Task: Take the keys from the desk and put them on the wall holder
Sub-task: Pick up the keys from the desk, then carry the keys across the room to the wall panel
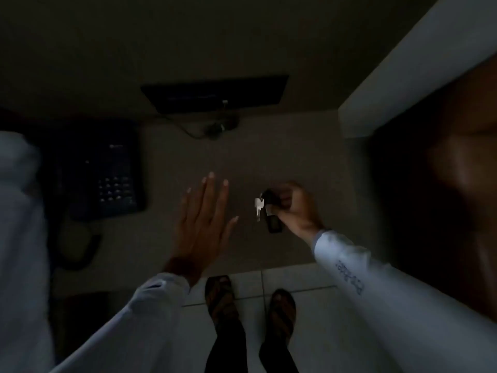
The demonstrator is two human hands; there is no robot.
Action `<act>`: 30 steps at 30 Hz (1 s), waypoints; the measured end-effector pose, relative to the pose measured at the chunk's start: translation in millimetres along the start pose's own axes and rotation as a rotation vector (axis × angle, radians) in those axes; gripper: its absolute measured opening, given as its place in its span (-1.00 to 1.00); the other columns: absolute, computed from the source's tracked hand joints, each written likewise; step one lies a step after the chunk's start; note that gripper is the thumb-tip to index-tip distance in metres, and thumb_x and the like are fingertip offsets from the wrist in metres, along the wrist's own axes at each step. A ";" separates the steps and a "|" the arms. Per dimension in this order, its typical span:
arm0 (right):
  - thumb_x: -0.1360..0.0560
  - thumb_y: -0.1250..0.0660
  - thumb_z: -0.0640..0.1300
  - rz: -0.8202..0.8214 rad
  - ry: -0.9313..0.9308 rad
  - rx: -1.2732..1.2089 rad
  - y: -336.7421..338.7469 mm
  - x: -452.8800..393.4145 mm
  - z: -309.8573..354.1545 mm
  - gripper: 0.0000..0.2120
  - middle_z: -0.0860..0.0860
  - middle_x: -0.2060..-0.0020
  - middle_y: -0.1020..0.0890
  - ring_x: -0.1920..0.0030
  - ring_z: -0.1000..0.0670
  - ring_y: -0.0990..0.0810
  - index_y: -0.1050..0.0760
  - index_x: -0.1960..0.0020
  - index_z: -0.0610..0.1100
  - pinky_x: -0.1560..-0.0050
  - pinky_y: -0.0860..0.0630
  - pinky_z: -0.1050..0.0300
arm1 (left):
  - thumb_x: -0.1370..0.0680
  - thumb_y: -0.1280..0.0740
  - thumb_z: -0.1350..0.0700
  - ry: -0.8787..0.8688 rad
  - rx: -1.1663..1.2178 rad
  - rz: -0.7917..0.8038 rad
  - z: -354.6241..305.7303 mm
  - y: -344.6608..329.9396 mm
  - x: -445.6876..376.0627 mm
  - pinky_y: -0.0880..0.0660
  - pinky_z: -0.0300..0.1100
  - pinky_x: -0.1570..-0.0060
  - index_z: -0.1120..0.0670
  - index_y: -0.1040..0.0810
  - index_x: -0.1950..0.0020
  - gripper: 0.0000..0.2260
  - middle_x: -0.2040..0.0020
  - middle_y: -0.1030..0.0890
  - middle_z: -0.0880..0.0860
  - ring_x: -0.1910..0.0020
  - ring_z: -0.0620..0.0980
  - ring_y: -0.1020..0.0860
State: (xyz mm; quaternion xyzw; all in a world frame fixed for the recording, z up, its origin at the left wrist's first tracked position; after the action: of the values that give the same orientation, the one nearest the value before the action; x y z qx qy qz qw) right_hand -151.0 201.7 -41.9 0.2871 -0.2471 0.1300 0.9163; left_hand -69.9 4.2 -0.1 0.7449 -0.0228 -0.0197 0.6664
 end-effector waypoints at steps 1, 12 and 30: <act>-0.29 -0.54 -0.31 -0.022 -0.027 -0.074 -4.5 -6.3 -8.0 -0.58 0.04 0.18 -0.64 0.13 -0.03 -0.66 -0.52 -0.10 -0.10 0.06 -0.61 0.07 | -0.69 -0.12 -0.15 0.000 0.006 0.036 0.4 -13.8 -2.8 -0.32 0.33 -0.53 0.19 -0.27 -0.63 -0.39 -0.63 -0.28 0.32 -0.60 0.30 -0.29; -0.41 -0.34 -0.51 -0.038 -0.055 -0.161 -10.0 -13.7 -15.8 -0.67 -0.04 0.12 -0.64 0.11 0.04 -0.61 -0.59 -0.13 -0.31 0.23 -0.51 0.53 | -0.69 -0.13 -0.17 -0.089 -0.052 0.035 9.7 -53.9 -16.7 -0.28 0.31 -0.54 0.19 -0.28 -0.63 -0.38 -0.62 -0.31 0.31 -0.59 0.29 -0.31; -0.36 -0.48 -0.39 -0.582 0.288 -0.147 350.9 141.6 255.5 -0.79 -0.16 0.04 -0.72 0.03 -0.04 -0.70 -0.63 0.17 -0.10 -0.12 -0.59 0.17 | -0.69 -0.12 -0.13 -0.411 -0.123 -0.443 -117.1 360.4 -182.4 -0.33 0.37 -0.50 0.14 -0.24 -0.66 -0.41 -0.64 -0.31 0.27 -0.59 0.23 -0.33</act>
State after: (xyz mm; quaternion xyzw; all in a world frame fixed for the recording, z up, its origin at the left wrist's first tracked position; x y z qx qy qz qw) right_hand -261.5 345.7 377.1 0.2576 -0.0315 -0.1162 0.9587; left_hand -247.7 91.5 370.9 0.6703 0.0068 -0.3161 0.6713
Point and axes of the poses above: each hand's wrist, its own x-axis away from the middle knuckle, its own y-axis out of the back of the hand, z = x × y, the point moved 7 cm from there along -x, towards the middle knuckle
